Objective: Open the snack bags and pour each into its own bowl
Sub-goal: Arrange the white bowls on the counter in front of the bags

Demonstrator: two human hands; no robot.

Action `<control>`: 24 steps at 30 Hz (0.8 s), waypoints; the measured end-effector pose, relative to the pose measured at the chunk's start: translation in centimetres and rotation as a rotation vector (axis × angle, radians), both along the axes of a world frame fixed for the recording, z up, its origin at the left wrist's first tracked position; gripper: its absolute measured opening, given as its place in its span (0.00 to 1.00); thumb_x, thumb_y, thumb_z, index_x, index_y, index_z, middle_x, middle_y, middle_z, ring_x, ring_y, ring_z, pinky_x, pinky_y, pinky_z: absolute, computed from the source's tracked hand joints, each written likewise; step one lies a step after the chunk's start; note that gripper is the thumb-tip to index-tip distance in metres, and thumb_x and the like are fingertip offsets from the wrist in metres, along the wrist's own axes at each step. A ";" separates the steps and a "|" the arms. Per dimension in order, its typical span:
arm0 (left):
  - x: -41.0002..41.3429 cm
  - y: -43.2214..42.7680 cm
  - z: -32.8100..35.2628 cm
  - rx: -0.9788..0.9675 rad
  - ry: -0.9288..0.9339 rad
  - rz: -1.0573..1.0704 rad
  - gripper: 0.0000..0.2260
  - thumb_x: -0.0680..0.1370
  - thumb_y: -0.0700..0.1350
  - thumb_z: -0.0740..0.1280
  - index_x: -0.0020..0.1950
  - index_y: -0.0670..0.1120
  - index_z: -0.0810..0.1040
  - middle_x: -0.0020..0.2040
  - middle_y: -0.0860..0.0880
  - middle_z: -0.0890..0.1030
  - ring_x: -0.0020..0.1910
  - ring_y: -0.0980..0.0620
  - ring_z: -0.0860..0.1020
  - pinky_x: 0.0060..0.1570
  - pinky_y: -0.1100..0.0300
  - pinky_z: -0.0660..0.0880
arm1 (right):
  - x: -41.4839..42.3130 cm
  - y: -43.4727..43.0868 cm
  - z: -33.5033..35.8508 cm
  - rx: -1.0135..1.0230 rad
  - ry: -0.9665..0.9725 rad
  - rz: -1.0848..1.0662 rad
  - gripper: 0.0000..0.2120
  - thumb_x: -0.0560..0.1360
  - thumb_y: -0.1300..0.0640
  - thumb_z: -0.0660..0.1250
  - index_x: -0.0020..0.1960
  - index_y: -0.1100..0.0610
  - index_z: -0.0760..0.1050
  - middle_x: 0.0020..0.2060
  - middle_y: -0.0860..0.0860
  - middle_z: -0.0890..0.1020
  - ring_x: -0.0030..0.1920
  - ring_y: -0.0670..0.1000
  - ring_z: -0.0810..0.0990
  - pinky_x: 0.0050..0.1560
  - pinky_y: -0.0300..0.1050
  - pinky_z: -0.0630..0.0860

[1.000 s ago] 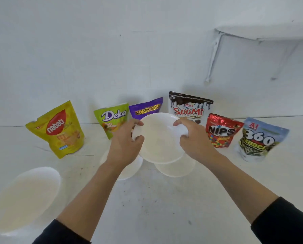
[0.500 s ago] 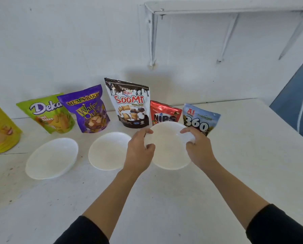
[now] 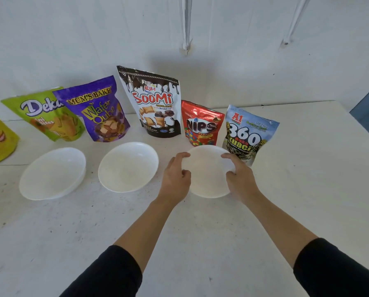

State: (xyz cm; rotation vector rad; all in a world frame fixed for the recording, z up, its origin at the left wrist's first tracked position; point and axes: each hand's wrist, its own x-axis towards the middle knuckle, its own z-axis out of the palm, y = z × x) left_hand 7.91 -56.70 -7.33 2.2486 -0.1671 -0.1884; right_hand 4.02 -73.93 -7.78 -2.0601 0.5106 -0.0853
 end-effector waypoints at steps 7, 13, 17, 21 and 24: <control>1.0 0.7 0.3 0.032 0.005 0.036 0.23 0.81 0.33 0.60 0.73 0.50 0.68 0.69 0.46 0.73 0.53 0.53 0.72 0.59 0.54 0.77 | 1.1 0.8 0.1 -0.011 0.021 0.075 0.27 0.75 0.72 0.58 0.70 0.53 0.70 0.73 0.54 0.68 0.71 0.56 0.66 0.63 0.44 0.68; 0.9 2.8 0.2 0.045 0.002 0.124 0.21 0.81 0.34 0.61 0.72 0.50 0.69 0.66 0.46 0.72 0.54 0.52 0.72 0.61 0.53 0.77 | 2.1 2.6 0.2 -0.048 0.049 0.195 0.28 0.76 0.71 0.58 0.71 0.50 0.68 0.71 0.53 0.70 0.62 0.49 0.65 0.67 0.50 0.70; 0.8 3.5 0.1 0.039 0.005 0.135 0.21 0.80 0.34 0.61 0.70 0.51 0.69 0.65 0.46 0.72 0.54 0.51 0.72 0.57 0.56 0.76 | 2.3 3.0 0.1 -0.059 0.058 0.224 0.27 0.77 0.71 0.58 0.71 0.50 0.68 0.70 0.54 0.70 0.61 0.50 0.67 0.65 0.49 0.71; 0.8 3.2 0.3 0.043 0.012 0.071 0.21 0.81 0.34 0.59 0.71 0.50 0.67 0.67 0.46 0.71 0.53 0.52 0.71 0.54 0.58 0.76 | 2.1 2.5 0.2 -0.083 0.038 0.186 0.25 0.77 0.70 0.60 0.70 0.51 0.69 0.70 0.54 0.70 0.66 0.52 0.66 0.68 0.51 0.70; 0.9 3.1 0.5 0.049 0.020 0.054 0.21 0.81 0.35 0.60 0.73 0.51 0.66 0.68 0.45 0.71 0.55 0.51 0.71 0.54 0.57 0.76 | 1.6 2.1 0.5 -0.111 0.005 0.188 0.23 0.77 0.68 0.63 0.69 0.52 0.70 0.68 0.54 0.73 0.67 0.53 0.68 0.66 0.49 0.71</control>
